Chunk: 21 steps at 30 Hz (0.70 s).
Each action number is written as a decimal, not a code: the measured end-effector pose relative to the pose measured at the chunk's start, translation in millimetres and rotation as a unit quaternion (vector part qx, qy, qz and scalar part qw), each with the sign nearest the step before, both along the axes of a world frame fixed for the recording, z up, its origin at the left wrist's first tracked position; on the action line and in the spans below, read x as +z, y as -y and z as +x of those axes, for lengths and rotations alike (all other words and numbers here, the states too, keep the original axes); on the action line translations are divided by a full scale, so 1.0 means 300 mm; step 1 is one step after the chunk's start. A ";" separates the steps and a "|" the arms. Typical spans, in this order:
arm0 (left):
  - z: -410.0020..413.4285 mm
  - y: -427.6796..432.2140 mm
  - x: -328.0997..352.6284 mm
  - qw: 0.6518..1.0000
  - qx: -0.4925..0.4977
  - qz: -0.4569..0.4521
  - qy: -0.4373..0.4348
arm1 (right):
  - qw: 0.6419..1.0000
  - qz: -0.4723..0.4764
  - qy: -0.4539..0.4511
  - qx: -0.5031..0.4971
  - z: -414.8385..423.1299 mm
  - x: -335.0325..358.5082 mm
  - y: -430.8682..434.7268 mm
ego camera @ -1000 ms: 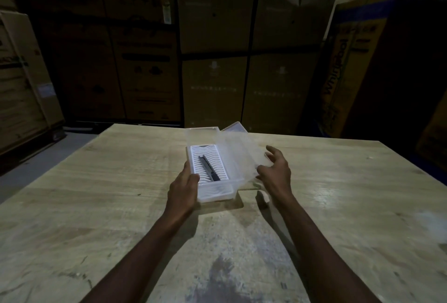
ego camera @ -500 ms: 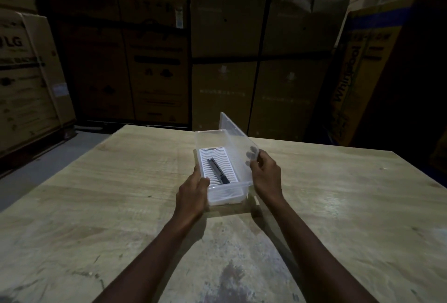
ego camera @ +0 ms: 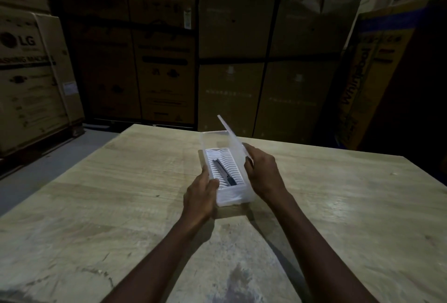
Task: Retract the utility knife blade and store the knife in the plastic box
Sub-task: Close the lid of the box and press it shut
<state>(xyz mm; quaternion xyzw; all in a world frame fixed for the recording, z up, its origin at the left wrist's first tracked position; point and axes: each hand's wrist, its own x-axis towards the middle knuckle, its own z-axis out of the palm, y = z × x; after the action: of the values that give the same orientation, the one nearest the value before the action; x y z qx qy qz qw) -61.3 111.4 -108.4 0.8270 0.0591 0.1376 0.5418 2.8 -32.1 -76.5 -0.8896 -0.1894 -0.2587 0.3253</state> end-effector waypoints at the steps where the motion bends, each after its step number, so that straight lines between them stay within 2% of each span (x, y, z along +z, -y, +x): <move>1: 0.006 -0.003 0.000 1.000 0.000 -0.001 0.000 | 1.000 -0.030 0.005 -0.005 0.007 -0.004 -0.008; 7: 0.031 -0.027 -0.030 1.000 0.005 -0.002 -0.007 | 0.986 -0.145 0.078 0.026 -0.004 0.009 -0.062; 10: 0.028 -0.027 -0.023 1.000 0.007 -0.006 -0.007 | 0.978 -0.190 0.077 0.034 -0.005 0.005 -0.080; 21: 0.030 -0.052 -0.033 1.000 0.022 0.000 -0.013 | 0.981 -0.149 0.119 0.039 -0.016 0.015 -0.122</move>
<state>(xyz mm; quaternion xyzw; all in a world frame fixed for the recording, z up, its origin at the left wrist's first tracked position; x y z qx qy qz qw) -52.5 127.0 -118.3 0.8269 0.0842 0.1390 0.5383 -1.9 4.4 -72.0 -0.8826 -0.2979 -0.3191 0.1742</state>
